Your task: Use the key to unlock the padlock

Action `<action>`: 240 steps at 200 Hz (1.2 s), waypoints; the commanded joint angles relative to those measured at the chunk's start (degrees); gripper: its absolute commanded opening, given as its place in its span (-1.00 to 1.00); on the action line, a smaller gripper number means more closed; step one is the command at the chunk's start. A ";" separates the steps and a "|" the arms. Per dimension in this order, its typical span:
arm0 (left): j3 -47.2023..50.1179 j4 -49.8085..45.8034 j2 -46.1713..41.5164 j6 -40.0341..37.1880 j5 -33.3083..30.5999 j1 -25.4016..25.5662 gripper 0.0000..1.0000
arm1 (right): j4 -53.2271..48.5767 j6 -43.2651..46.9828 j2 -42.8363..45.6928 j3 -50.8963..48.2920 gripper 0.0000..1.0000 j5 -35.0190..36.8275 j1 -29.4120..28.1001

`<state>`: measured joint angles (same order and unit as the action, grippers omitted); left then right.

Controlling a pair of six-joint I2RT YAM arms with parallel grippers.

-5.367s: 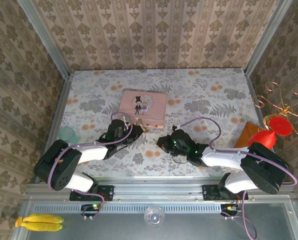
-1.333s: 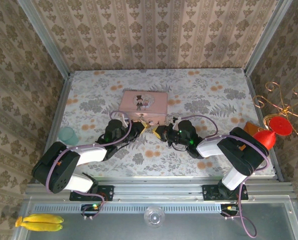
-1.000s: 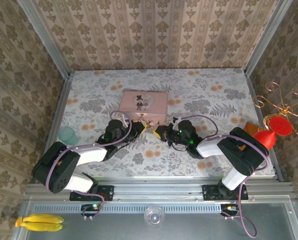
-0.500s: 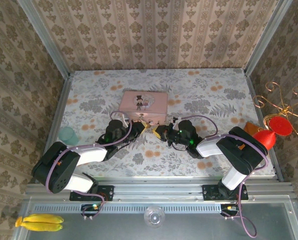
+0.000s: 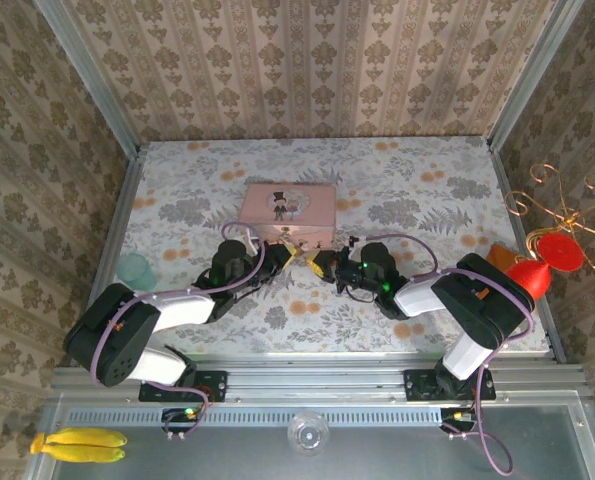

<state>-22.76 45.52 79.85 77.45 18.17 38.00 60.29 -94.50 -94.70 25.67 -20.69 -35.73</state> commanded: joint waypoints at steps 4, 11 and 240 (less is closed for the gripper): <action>-1.93 9.44 -0.49 -0.07 3.95 1.20 -1.00 | 3.11 -1.91 -0.30 -0.73 -1.00 0.83 1.17; -2.02 9.77 -0.12 0.04 4.06 1.24 -1.00 | 3.32 -2.05 -0.33 -0.79 -1.00 0.82 1.27; -2.96 9.81 0.66 -0.11 4.06 2.66 -1.00 | 5.19 -2.80 -0.79 -0.53 -1.00 1.15 1.45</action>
<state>-23.24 48.01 81.03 78.06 18.20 39.03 63.05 -96.71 -95.00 25.32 -21.06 -34.74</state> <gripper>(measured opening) 0.060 0.066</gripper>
